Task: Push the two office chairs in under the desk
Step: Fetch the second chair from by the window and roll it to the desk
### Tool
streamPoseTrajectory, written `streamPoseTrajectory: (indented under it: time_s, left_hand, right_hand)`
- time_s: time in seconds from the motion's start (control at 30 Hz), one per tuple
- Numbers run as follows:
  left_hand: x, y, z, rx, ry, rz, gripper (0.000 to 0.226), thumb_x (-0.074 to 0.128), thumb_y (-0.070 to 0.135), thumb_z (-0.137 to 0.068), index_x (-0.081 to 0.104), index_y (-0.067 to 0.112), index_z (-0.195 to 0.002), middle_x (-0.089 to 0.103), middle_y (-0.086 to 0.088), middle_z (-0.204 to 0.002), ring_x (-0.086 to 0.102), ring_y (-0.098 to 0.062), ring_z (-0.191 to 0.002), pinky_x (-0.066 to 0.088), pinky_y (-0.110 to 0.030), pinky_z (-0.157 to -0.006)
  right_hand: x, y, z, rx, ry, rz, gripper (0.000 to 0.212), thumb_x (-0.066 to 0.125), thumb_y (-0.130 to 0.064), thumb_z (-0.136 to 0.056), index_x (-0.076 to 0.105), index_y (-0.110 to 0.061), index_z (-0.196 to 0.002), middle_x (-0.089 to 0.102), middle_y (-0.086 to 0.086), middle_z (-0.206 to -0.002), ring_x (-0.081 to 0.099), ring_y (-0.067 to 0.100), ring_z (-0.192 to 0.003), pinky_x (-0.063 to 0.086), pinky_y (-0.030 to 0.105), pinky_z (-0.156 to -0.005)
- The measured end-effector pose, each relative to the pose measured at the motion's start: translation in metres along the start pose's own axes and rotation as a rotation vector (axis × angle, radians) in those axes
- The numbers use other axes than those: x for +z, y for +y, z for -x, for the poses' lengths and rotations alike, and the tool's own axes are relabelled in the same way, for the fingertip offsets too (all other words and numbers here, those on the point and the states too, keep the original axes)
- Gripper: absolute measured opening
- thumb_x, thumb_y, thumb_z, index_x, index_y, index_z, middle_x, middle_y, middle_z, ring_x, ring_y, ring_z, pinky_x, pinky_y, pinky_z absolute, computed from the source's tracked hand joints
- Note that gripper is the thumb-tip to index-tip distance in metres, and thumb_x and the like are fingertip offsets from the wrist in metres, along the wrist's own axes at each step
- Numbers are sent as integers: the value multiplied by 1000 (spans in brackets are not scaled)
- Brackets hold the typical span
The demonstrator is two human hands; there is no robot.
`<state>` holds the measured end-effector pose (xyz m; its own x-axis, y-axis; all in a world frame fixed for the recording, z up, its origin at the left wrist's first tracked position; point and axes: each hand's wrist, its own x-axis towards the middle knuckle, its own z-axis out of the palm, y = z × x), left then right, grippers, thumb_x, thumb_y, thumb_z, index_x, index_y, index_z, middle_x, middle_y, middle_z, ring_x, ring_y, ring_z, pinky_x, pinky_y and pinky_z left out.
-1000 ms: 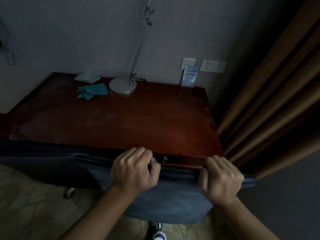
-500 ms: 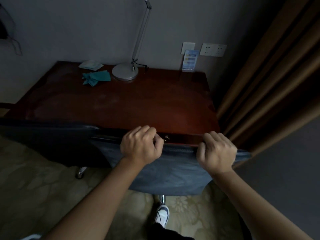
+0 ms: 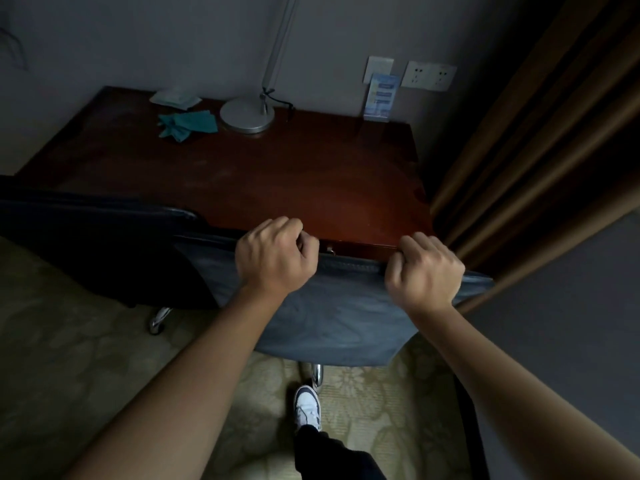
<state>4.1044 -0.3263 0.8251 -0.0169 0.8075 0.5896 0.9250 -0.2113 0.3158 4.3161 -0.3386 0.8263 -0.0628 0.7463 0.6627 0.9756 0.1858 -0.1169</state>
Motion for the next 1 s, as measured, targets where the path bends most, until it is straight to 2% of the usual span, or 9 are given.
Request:
streamPoseTrajectory:
  time_s: [0.17, 0.3, 0.43, 0.57, 0.7, 0.87, 1.0]
  left_hand:
    - [19, -12, -28, 11, 87, 35, 28, 49, 18, -74, 39, 15, -49, 39, 1, -46, 31, -15, -43, 16, -19, -49]
    - [31, -3, -40, 27, 101, 32, 27, 51, 18, -73, 42, 14, -48, 43, -1, -45, 40, -21, -40, 18, -20, -48]
    - [39, 14, -54, 7, 108, 35, 26, 50, 19, -71, 43, 13, -46, 45, -2, -44, 42, -23, -39, 18, -21, -48]
    - [28, 23, -21, 1, 102, 17, 24, 52, 21, -70, 44, 14, -48, 46, -2, -46, 44, -23, -42, 17, -21, -50]
    - [5, 34, 17, -48, 23, 22, 22, 52, 22, -71, 49, 13, -51, 49, -2, -50, 49, -23, -47, 20, -22, -49]
    - [-19, 42, 47, -106, -92, 75, 20, 58, 20, -74, 49, 13, -56, 53, -1, -57, 54, -24, -58, 27, -25, -49]
    - [-33, 33, 49, -124, -229, 159, 21, 53, 26, -79, 46, 19, -61, 51, 6, -62, 51, -17, -61, 39, -30, -51]
  right_hand:
    - [26, 6, -21, -25, 57, 3, 22, 46, -9, -69, 34, -17, -52, 38, 1, -49, 32, 18, -45, 10, 26, -51]
    - [35, 23, -39, -47, 76, -27, 24, 44, -8, -68, 29, -19, -53, 35, 0, -48, 29, 17, -45, 6, 26, -50]
    - [40, 42, -57, -44, 63, -56, 22, 43, -10, -69, 29, -18, -54, 34, 0, -49, 30, 17, -44, 11, 24, -48]
    - [28, 45, -29, -46, 42, -53, 23, 42, -11, -69, 27, -20, -56, 29, -4, -53, 26, 16, -45, 3, 25, -51]
    - [2, 37, 6, -4, -45, -58, 19, 43, -13, -69, 31, -18, -55, 38, 2, -53, 33, 19, -48, 7, 26, -52]
    - [-24, 29, 35, 70, -81, -101, 15, 45, -14, -71, 42, -11, -56, 48, 7, -57, 46, 27, -51, 19, 26, -50]
    - [-31, 18, 40, 167, -110, -115, 18, 43, -16, -72, 48, -7, -57, 51, 9, -60, 50, 30, -56, 24, 27, -51]
